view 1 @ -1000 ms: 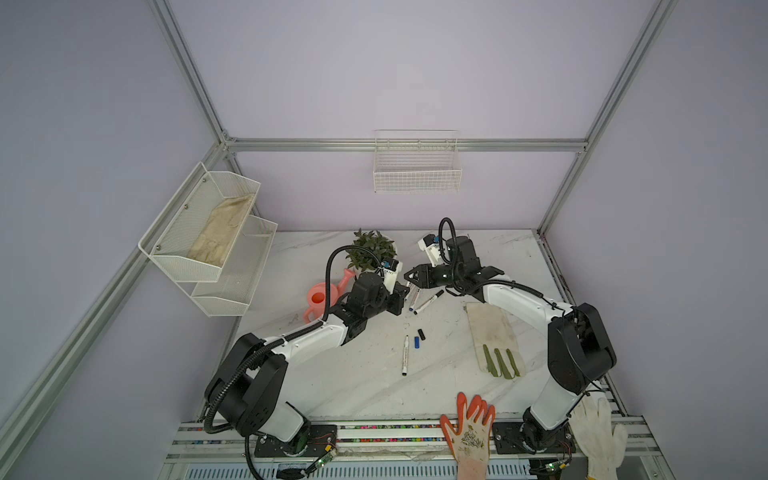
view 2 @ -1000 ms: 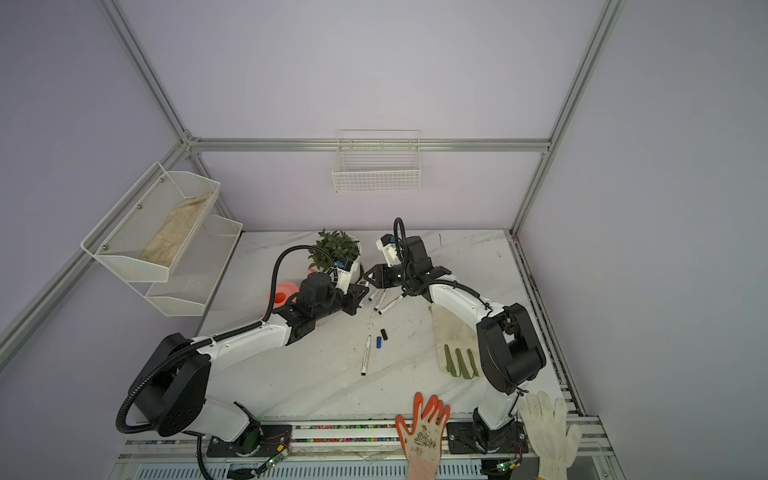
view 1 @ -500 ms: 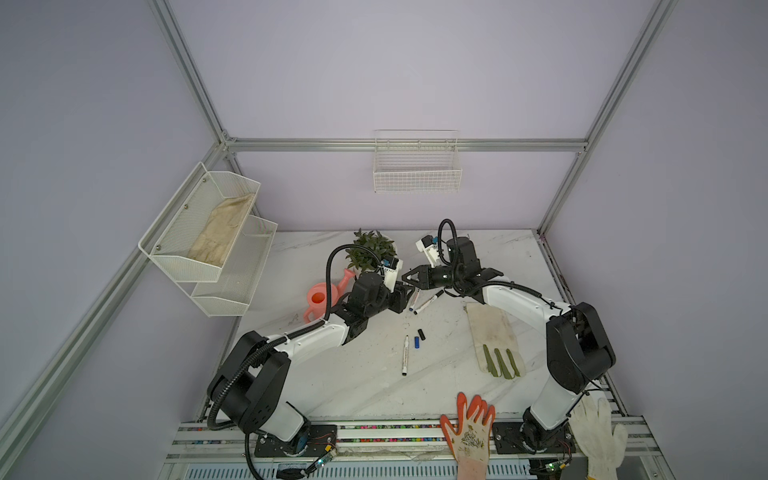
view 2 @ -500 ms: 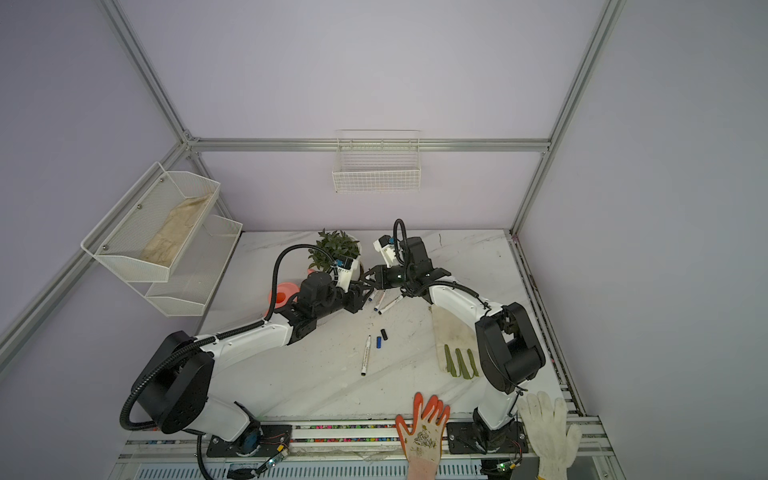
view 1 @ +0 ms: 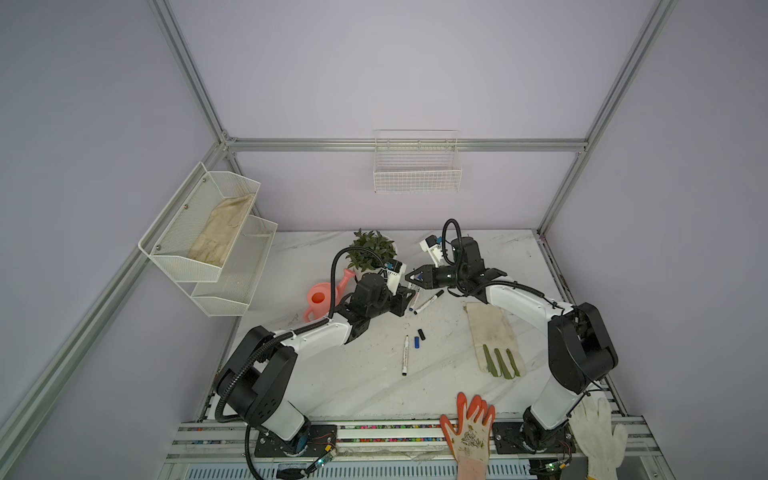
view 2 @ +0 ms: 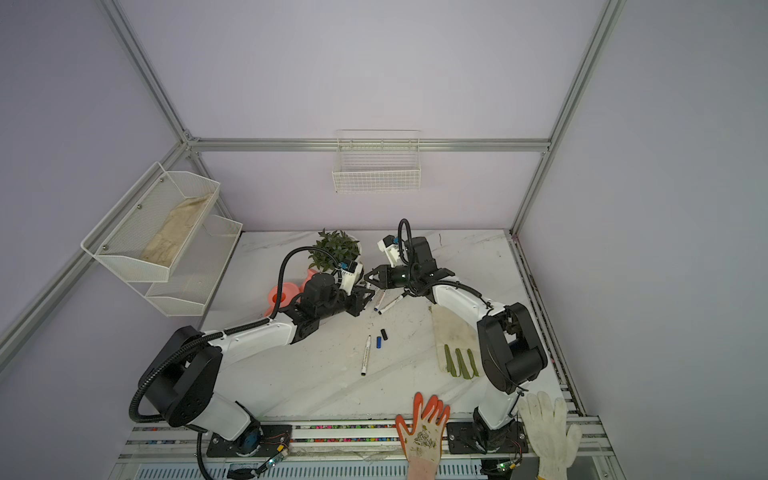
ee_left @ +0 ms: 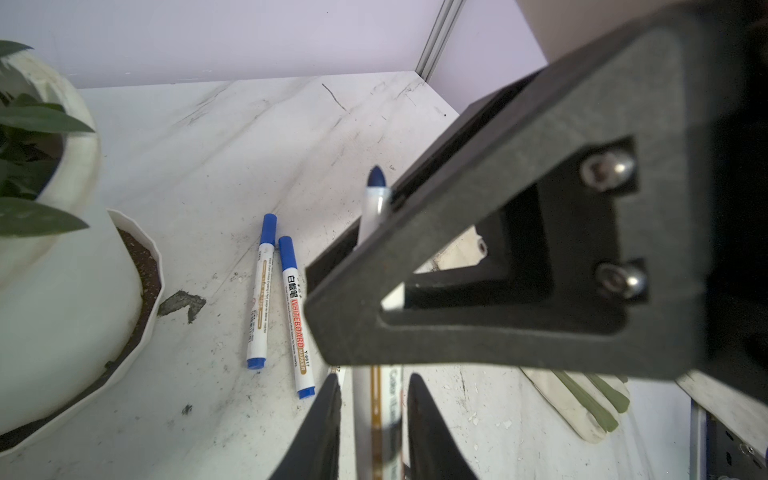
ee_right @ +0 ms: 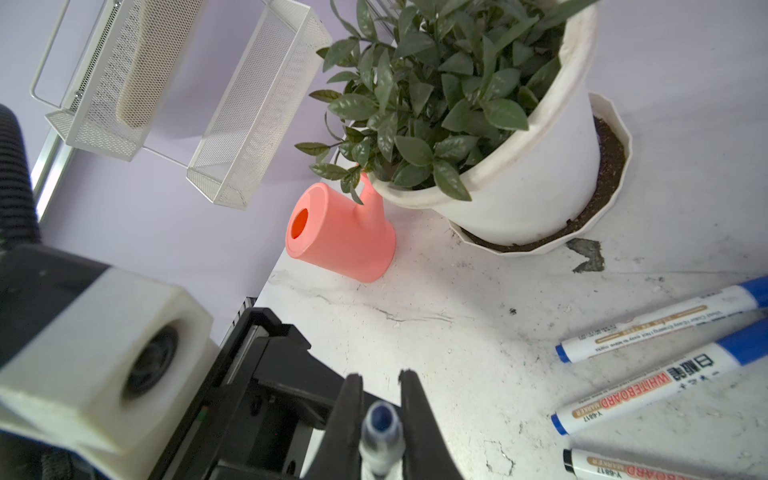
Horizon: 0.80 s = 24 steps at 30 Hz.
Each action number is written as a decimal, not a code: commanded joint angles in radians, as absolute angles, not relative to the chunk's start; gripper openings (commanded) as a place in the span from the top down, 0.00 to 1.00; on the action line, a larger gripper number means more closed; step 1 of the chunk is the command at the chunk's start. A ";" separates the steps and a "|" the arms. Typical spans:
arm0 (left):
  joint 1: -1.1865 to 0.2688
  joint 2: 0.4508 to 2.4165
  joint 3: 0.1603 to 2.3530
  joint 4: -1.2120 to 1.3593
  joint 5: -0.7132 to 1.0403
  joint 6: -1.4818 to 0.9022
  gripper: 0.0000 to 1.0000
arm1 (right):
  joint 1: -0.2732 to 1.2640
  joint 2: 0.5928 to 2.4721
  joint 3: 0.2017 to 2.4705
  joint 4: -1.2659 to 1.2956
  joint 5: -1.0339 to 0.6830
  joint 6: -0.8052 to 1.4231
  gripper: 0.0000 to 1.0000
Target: Insert the pens into the pen caps
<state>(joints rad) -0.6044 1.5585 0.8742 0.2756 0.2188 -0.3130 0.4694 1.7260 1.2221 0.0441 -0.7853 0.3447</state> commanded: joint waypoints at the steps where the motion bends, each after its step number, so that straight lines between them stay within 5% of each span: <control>1: -0.607 1.554 0.960 0.320 0.258 -0.312 0.73 | 0.463 1.687 1.209 0.084 -0.821 0.360 1.00; 9: -0.607 1.575 0.980 0.345 0.273 -0.315 0.77 | 0.458 1.687 1.207 0.084 -0.844 0.360 1.00; 15: -0.607 1.570 0.977 0.339 0.275 -0.317 0.99 | 0.446 1.678 1.203 0.083 -0.851 0.359 1.00; 18: -0.606 1.550 0.958 0.360 0.235 -0.337 1.00 | 0.445 1.668 1.194 0.061 -0.829 0.352 1.00; 21: -0.597 1.532 0.944 0.340 0.094 -0.388 1.00 | 0.458 1.650 1.188 -0.037 -0.753 0.305 0.75; 24: -0.590 1.508 0.930 0.297 -0.072 -0.426 1.00 | 0.484 1.619 1.149 -0.155 -0.671 0.228 0.68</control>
<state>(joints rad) -0.6056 1.5669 0.8810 0.2993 0.1169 -0.3695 0.4675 1.6646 1.1858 -0.0219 -0.7544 0.3023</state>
